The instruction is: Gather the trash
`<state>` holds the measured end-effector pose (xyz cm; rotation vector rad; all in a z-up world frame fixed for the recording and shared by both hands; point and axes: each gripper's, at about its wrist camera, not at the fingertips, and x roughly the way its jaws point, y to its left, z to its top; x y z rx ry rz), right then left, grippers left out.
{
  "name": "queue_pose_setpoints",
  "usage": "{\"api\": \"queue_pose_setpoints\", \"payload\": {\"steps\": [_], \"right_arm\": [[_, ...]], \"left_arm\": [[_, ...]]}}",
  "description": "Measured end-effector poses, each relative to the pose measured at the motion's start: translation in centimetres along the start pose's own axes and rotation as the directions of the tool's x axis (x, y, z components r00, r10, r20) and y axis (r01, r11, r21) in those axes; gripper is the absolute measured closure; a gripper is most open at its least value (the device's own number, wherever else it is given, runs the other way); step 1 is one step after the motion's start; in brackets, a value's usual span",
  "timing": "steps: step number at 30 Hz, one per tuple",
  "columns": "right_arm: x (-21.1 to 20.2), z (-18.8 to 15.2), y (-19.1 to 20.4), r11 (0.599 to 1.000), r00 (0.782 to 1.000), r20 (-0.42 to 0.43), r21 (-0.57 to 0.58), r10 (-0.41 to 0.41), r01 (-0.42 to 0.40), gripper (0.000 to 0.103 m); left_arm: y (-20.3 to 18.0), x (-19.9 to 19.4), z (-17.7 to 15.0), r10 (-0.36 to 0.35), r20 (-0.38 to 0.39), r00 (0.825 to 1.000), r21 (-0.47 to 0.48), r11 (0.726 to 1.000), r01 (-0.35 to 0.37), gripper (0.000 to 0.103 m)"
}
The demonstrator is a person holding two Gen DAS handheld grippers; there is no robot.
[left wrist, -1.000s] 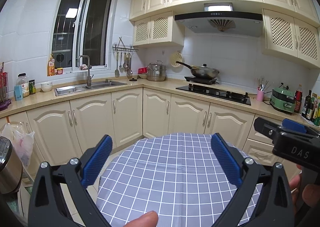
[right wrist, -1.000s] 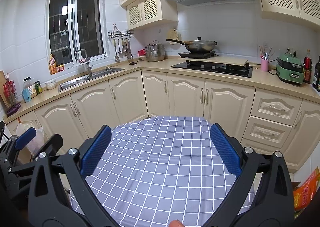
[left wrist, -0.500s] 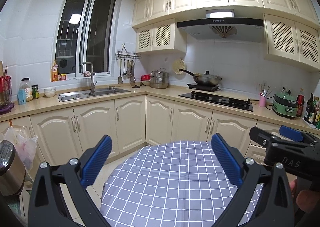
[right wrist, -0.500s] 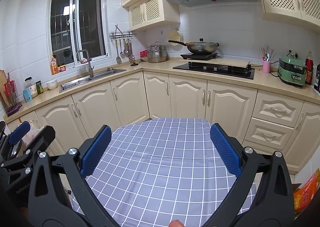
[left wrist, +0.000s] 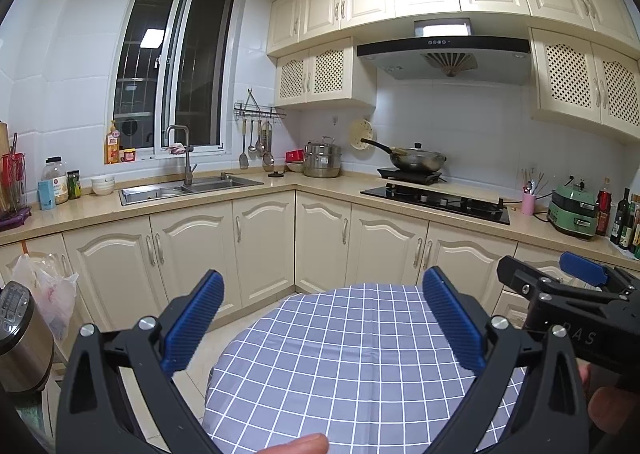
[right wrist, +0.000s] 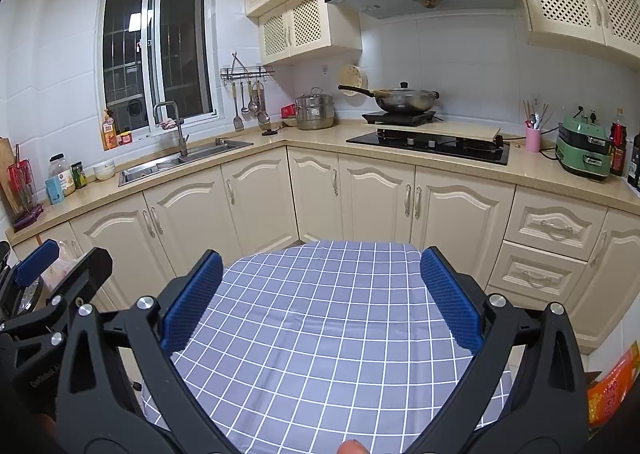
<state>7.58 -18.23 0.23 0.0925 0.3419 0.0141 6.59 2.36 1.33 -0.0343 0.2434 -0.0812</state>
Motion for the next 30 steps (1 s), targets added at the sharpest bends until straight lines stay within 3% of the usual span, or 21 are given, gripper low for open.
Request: {"api": "queue_pose_setpoints", "payload": {"steps": [30], "right_arm": [[0.27, 0.30, 0.65, 1.000, 1.000, -0.001, -0.009, 0.004, -0.004, 0.006]], "left_arm": [[0.01, 0.57, -0.28, -0.001, -0.021, 1.000, -0.001, 1.000, 0.001, 0.005]]}}
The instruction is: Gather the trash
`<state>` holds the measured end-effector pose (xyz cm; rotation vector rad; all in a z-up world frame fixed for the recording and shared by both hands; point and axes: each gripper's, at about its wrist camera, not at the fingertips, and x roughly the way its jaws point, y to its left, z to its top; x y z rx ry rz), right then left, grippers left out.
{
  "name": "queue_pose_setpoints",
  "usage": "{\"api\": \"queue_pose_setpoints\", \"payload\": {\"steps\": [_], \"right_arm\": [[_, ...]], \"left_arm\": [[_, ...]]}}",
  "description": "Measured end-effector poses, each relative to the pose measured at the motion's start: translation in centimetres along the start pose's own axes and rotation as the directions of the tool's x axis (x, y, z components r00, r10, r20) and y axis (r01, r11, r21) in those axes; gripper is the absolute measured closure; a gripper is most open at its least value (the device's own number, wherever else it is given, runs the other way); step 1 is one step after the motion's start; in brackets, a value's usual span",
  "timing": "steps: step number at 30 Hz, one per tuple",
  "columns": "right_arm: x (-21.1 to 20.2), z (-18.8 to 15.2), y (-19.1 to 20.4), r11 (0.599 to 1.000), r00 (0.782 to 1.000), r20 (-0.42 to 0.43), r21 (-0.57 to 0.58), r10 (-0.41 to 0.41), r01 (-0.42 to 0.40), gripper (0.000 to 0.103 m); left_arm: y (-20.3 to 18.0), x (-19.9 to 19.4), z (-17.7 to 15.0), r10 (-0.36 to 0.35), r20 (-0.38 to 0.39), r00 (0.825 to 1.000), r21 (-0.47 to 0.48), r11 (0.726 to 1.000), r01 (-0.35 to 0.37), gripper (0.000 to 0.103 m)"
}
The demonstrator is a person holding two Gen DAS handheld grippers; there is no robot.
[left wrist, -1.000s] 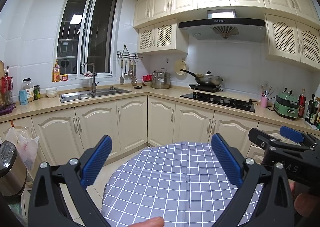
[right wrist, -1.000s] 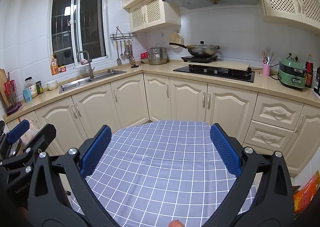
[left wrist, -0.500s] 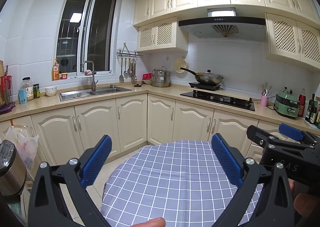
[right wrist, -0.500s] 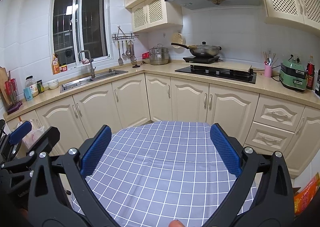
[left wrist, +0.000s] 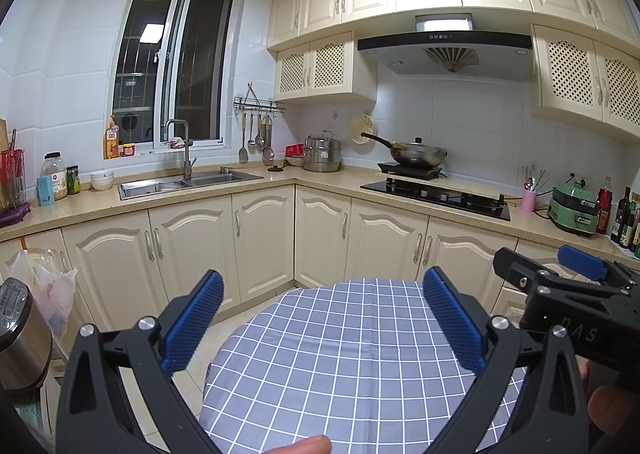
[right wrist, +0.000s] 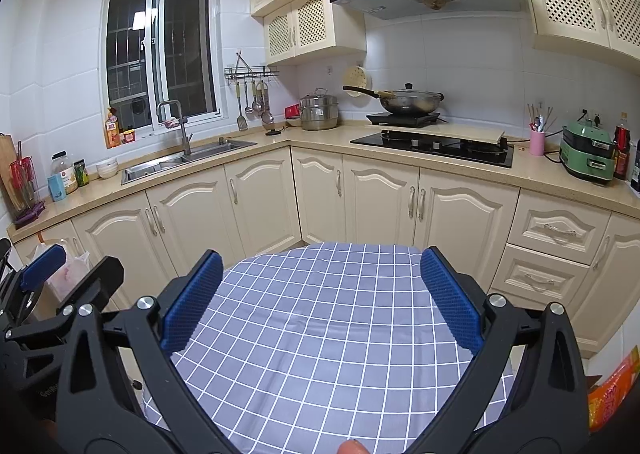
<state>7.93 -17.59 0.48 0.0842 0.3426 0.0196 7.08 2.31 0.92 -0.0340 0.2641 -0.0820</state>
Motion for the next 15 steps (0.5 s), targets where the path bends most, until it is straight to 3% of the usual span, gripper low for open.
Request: {"api": "queue_pose_setpoints", "payload": {"steps": [12, 15], "right_arm": [[0.26, -0.13, 0.21, 1.000, 1.000, -0.004, 0.003, -0.004, 0.004, 0.006], [0.23, -0.17, 0.08, 1.000, 1.000, -0.004, 0.004, -0.004, 0.004, 0.006]], "left_arm": [[0.20, 0.48, -0.13, 0.004, -0.010, 1.000, -0.006, 1.000, -0.004, 0.005], [0.21, -0.01, -0.30, -0.010, 0.035, 0.999, 0.009, 1.000, 0.009, 0.005]]}}
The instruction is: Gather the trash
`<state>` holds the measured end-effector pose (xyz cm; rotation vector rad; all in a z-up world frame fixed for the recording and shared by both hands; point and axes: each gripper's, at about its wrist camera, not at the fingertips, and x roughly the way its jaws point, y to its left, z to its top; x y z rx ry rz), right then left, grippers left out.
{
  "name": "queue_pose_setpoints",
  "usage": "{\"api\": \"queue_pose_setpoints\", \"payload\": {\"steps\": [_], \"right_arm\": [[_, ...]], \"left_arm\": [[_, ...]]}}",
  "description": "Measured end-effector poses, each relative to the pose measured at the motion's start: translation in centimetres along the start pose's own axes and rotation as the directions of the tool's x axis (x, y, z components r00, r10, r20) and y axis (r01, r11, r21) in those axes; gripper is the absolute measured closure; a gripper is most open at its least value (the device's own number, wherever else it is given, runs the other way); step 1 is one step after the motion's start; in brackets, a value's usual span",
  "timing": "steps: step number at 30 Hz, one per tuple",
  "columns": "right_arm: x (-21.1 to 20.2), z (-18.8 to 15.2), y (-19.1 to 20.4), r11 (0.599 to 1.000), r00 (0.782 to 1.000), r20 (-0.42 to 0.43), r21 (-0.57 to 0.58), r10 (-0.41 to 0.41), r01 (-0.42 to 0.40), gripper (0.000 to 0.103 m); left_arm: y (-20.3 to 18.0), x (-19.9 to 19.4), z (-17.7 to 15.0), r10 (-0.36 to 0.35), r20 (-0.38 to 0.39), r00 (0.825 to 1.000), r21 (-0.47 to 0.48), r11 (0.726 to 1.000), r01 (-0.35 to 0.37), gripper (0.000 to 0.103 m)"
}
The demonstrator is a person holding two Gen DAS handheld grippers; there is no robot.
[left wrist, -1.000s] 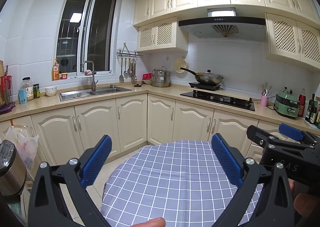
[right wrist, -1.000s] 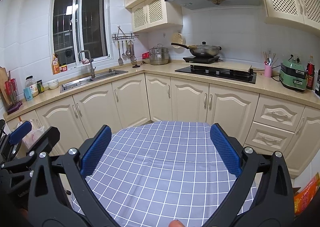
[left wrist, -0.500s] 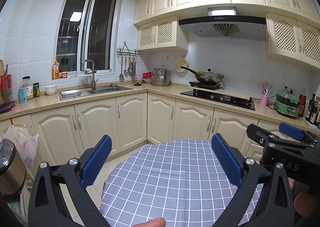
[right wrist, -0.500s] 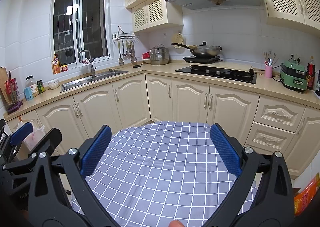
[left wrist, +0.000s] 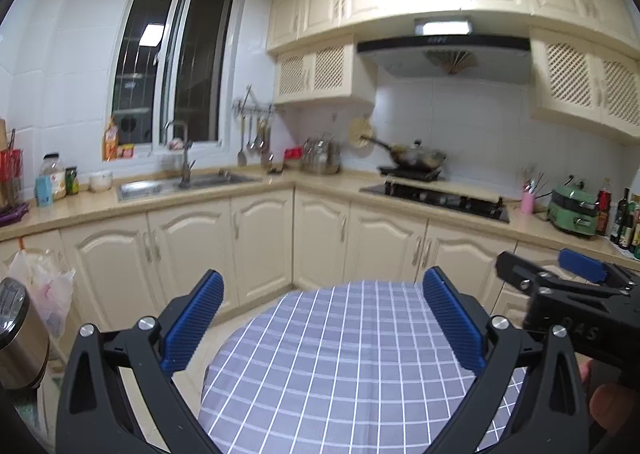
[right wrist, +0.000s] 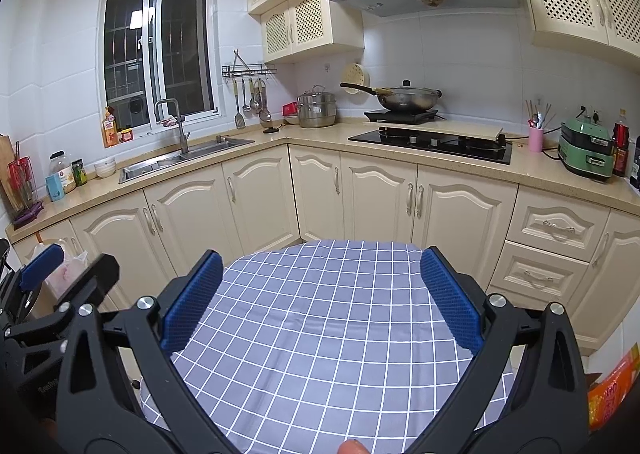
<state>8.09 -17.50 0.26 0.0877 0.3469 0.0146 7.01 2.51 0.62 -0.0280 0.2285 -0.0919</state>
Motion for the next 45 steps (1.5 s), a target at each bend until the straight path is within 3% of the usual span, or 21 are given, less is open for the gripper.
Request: {"api": "queue_pose_setpoints", "payload": {"steps": [10, 45], "right_arm": [[0.0, -0.2, -0.1, 1.000, 1.000, -0.001, 0.003, 0.000, 0.000, 0.006], [0.5, -0.4, -0.2, 1.000, 1.000, -0.009, -0.001, 0.007, -0.007, 0.006]], "left_arm": [[-0.1, 0.0, 0.4, 0.061, 0.002, 0.998, 0.017, 0.998, -0.061, 0.005], [0.9, -0.4, 0.3, 0.042, 0.013, 0.999, 0.011, 0.999, -0.042, 0.004]]}}
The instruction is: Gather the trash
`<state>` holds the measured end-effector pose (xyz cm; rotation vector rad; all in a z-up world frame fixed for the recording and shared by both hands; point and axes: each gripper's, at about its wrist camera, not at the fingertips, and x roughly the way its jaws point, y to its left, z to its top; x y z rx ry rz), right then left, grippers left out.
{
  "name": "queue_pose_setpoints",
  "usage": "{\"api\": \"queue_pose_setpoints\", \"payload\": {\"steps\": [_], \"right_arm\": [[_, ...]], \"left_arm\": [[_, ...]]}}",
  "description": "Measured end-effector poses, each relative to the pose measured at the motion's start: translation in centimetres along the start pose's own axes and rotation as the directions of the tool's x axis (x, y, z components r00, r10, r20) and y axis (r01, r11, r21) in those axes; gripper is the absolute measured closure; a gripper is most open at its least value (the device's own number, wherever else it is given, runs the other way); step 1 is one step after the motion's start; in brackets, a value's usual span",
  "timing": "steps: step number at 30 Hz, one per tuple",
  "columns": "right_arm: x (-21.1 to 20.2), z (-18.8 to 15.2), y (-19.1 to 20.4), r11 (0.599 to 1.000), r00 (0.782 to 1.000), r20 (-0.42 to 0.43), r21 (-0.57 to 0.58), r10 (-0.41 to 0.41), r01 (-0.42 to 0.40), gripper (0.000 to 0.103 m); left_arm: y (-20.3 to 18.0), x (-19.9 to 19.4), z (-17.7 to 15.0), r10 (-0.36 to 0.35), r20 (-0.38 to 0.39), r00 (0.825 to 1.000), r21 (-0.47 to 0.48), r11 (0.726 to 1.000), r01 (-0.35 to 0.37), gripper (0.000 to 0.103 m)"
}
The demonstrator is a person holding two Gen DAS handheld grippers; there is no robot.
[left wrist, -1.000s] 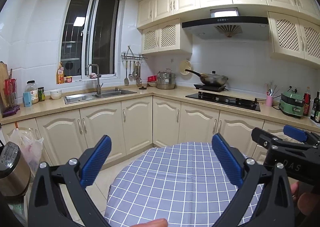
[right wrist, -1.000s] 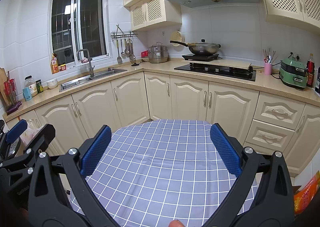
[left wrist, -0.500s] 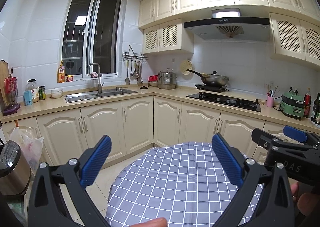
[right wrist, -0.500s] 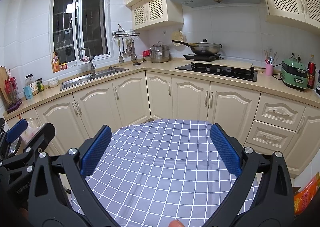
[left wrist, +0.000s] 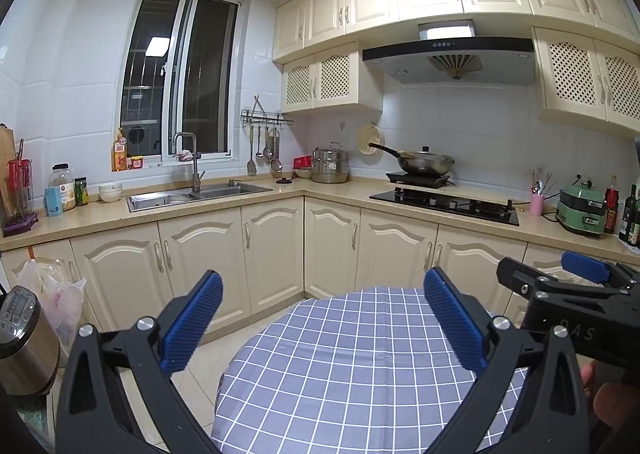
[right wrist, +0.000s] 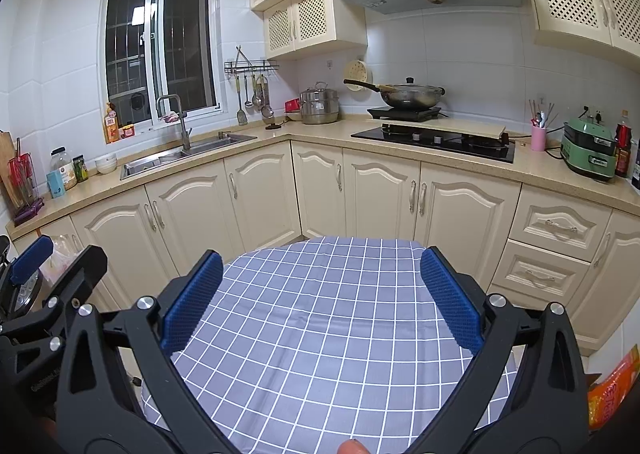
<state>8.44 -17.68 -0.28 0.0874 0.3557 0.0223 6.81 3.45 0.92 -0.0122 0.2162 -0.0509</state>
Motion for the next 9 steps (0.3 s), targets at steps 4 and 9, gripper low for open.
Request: {"api": "queue_pose_setpoints", "payload": {"steps": [4, 9], "right_arm": [[0.04, -0.07, -0.04, 1.000, 1.000, -0.001, 0.000, 0.000, 0.000, 0.006], [0.03, -0.05, -0.06, 1.000, 1.000, -0.002, 0.001, 0.001, -0.001, 0.006]], "left_arm": [[-0.10, 0.20, 0.06, 0.005, -0.006, 1.000, 0.003, 1.000, -0.005, 0.004], [-0.19, 0.38, 0.06, 0.014, -0.015, 1.000, 0.005, 1.000, -0.014, 0.004]]}}
